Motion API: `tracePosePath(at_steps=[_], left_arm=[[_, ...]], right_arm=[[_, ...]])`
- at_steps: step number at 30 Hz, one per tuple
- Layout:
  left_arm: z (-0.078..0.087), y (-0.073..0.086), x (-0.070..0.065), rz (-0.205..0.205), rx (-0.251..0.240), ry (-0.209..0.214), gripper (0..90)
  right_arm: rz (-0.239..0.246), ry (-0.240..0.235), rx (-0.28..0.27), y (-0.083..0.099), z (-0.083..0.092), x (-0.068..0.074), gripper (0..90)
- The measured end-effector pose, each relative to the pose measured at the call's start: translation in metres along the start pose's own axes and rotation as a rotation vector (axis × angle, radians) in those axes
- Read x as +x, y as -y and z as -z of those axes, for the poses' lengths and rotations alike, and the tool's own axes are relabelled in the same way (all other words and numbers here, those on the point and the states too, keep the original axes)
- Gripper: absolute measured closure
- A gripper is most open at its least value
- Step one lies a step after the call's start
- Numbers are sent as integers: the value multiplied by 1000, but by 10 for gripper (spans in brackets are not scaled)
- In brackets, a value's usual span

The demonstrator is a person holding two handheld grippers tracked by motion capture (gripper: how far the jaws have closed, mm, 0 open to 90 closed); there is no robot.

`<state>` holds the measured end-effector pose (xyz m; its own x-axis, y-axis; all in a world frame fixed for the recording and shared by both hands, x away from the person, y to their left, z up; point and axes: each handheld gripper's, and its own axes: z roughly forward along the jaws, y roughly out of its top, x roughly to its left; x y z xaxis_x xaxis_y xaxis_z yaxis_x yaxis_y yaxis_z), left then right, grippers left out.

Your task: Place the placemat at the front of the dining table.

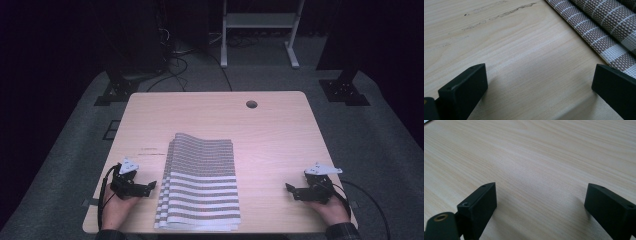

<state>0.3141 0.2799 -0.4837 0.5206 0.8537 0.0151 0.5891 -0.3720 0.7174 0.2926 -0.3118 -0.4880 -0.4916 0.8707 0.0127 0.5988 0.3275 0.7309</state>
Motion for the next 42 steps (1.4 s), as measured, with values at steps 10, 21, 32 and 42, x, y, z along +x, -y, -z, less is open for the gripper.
tracePosePath(at_steps=[10, 21, 32, 42], left_arm=[[3, 3, 4, 18, 0, -14, 0], [15, 3, 13, 85, -44, 6, 0], [29, -3, 3, 129, -74, 52, 0], [41, -13, -9, 145, -118, 113, 0]], right_arm=[[2, -3, 0, 0, 0, 0, 95], [7, -10, 1, 1, 1, 0, 96], [14, -16, 1, 0, 0, 0, 96], [15, -18, 2, -1, -1, 0, 95]])
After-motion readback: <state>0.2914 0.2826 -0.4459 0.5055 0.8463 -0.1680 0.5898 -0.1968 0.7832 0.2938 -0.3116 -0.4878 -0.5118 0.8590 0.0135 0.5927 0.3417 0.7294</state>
